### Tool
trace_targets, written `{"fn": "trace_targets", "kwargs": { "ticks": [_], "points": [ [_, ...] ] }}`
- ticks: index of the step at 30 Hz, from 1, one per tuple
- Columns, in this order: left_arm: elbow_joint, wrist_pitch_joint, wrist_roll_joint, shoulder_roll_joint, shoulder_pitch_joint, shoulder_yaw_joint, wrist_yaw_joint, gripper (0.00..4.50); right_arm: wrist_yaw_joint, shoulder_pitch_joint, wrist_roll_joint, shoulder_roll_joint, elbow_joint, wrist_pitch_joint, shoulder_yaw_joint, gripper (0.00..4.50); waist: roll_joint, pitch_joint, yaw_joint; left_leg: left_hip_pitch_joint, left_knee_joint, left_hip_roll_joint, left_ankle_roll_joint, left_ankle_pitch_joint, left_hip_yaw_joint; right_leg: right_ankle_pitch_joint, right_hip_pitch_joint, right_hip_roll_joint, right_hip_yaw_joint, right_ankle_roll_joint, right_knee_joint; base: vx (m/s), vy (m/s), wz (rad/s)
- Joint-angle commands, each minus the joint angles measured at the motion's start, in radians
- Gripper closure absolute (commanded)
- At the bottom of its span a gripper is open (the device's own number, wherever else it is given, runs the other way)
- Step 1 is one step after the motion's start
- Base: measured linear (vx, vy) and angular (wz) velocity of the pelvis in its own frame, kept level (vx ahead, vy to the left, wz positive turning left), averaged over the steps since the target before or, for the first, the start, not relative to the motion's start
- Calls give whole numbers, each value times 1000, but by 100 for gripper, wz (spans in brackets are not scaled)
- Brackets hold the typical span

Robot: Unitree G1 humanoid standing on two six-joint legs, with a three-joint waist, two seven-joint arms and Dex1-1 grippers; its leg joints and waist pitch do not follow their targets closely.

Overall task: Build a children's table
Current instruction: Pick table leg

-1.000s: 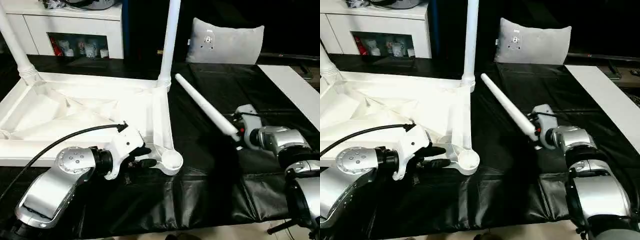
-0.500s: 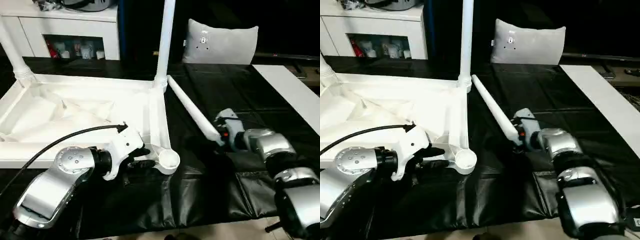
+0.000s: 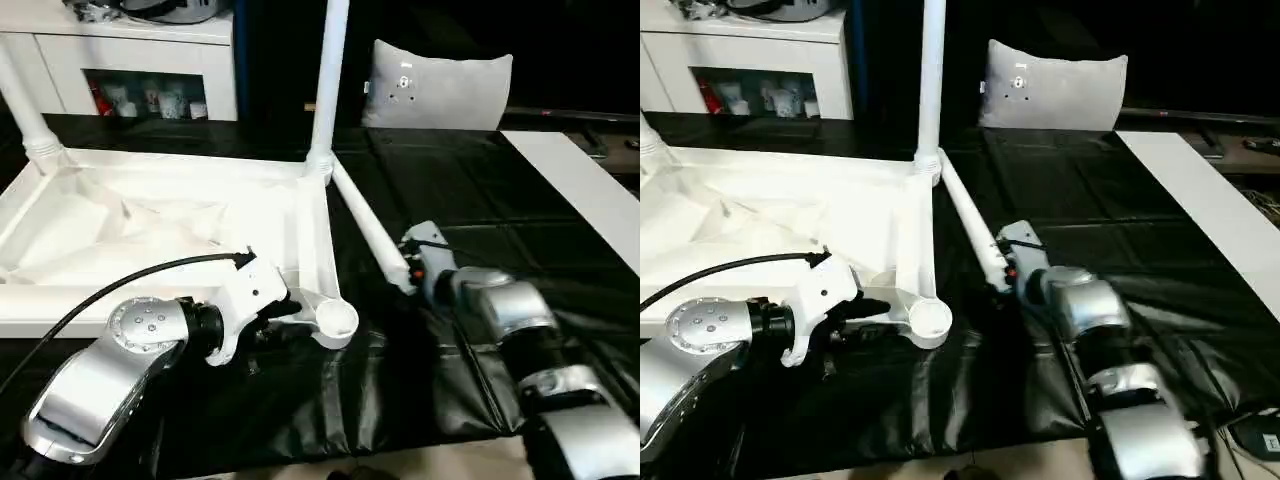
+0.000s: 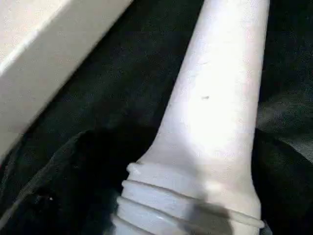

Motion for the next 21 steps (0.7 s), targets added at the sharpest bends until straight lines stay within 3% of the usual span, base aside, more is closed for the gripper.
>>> {"fn": "trace_targets", "kwargs": {
  "ticks": [1,2,4,5,7,8,9,14,21],
  "points": [
    [-16,-4,-6,-2,-13,-7,6,282,-53,27,21,16,-24,37,-29,18,22,-60,5,9,-74,22,-36,-334,-12,-505,37,-63,40,-110,-92,0,0,0],
    [-16,-5,-8,-2,-14,-8,8,282,-115,51,31,34,-69,58,-69,18,19,-59,7,9,-74,21,-38,-327,-11,-501,37,-62,41,-105,-93,0,0,0],
    [-16,-5,-8,-1,-14,-8,8,281,-133,58,33,39,-82,63,-80,39,21,-60,8,9,-77,22,-43,-321,-11,-489,37,-62,41,-102,-90,0,0,0],
    [-15,-6,-8,-3,-14,-9,10,281,-151,66,36,44,-100,73,-94,46,27,-62,9,11,-76,23,-46,-325,-13,-478,37,-61,41,-108,-86,0,0,0],
    [-14,-6,-8,-4,-15,-9,11,281,-175,75,45,50,-123,83,-114,65,24,-62,8,10,-76,22,-47,-325,-11,-465,37,-61,42,-111,-87,0,0,0],
    [-11,-9,-7,-9,-13,-10,15,281,-231,110,82,72,-203,102,-179,74,30,-61,11,11,-77,21,-48,-318,-8,-448,38,-60,45,-106,-90,0,0,0],
    [-9,-10,-6,-10,-12,-10,16,281,-245,120,94,79,-224,99,-196,83,28,-62,14,13,-76,21,-49,-314,-8,-440,37,-58,45,-104,-88,0,0,0],
    [0,-16,-4,-17,-12,-12,24,281,-272,158,136,113,-311,108,-238,124,30,-63,22,10,-80,21,-48,-290,-6,-393,42,-58,46,-110,-83,0,0,0],
    [18,-25,4,-22,-20,-20,32,281,-248,216,140,112,-393,146,-194,189,31,-60,20,11,-80,19,-48,-322,-10,-470,40,-58,42,-83,-91,0,0,0]
  ]
}}
